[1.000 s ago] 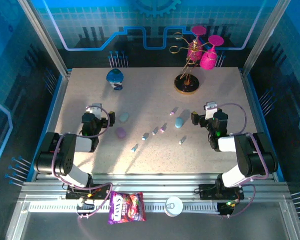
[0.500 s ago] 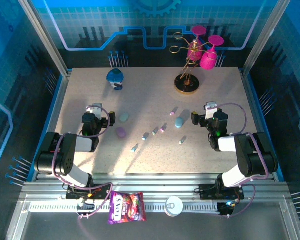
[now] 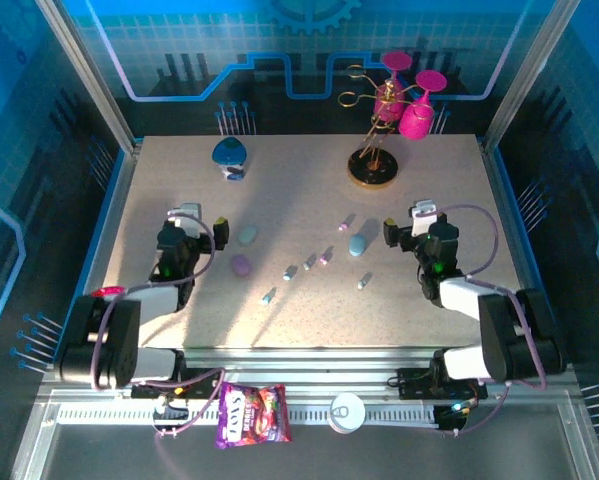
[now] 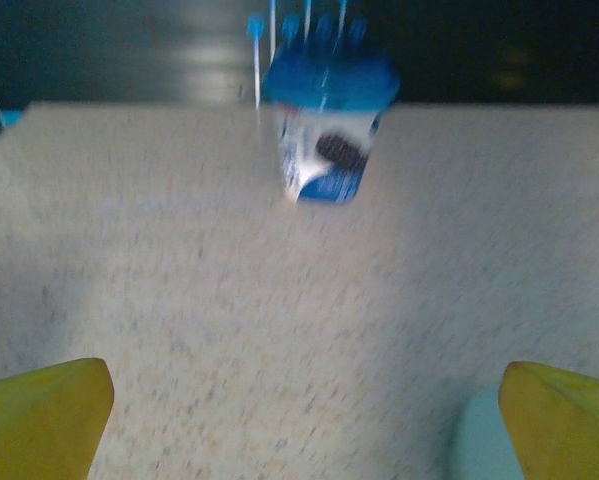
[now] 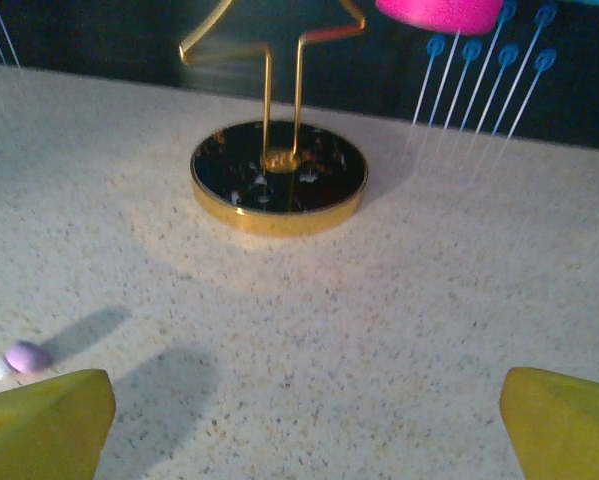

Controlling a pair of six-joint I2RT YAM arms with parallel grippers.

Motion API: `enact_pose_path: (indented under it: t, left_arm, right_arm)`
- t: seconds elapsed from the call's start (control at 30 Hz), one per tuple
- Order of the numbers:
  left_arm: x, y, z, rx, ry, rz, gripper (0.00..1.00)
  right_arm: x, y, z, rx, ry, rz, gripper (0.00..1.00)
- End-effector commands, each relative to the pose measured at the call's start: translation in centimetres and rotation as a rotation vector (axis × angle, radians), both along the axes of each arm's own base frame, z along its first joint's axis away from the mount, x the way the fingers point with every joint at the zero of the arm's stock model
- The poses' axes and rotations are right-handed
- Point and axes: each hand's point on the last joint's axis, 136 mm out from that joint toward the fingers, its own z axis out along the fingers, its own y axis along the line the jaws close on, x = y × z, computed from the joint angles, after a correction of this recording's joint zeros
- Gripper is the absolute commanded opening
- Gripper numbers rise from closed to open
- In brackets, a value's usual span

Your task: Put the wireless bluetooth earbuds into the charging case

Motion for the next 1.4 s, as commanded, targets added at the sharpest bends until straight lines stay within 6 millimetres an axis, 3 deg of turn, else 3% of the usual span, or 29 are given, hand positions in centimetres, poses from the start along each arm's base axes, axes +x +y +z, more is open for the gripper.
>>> enact_pose_path:
  t: [0.0, 0.1, 0.23, 0.4, 0.6, 0.77, 0.93, 1.17, 1.37]
  left_arm:
    - [-1.5, -1.3, 2.4, 0.084, -0.004, -0.026, 0.99]
    - [-3.0, -4.2, 4.8, 0.075, -0.041, -0.109, 0.99]
    - [-5.3, -10.5, 6.1, 0.038, -0.073, -0.314, 0.99]
    - [-9.1, -17.6, 5.6, 0.07, -0.067, -0.581, 0.99]
    - [-12.9, -22.3, 3.7, 0.072, -0.054, -0.788, 0.99]
    - [-13.8, -24.4, 2.7, 0.086, -0.058, -0.854, 0.99]
    - [-13.8, -25.0, 2.1, 0.087, -0.054, -0.862, 0.99]
    - [-13.7, -25.0, 1.6, 0.095, -0.044, -0.861, 0.99]
    - [-13.6, -24.9, 1.2, 0.102, -0.033, -0.853, 0.99]
  right_arm:
    - [-0.5, 0.6, 2.1, -0.013, 0.025, -0.013, 1.0]
    - [-1.3, 1.8, 3.5, 0.006, 0.068, -0.001, 1.0]
    - [-3.0, 4.3, 4.0, 0.018, 0.142, 0.049, 1.0]
    - [-5.6, 8.6, 3.5, 0.08, 0.21, 0.138, 1.0]
    - [-6.7, 11.8, 0.4, 0.138, 0.342, 0.093, 1.0]
    - [-5.9, 13.1, -2.8, 0.125, 0.446, 0.027, 1.0]
    - [-4.6, 13.1, -5.3, 0.088, 0.514, -0.033, 0.99]
    - [-3.6, 12.3, -8.7, 0.121, 0.616, -0.065, 0.75]
    - [-3.1, 12.4, -10.4, 0.076, 0.66, -0.068, 0.6]
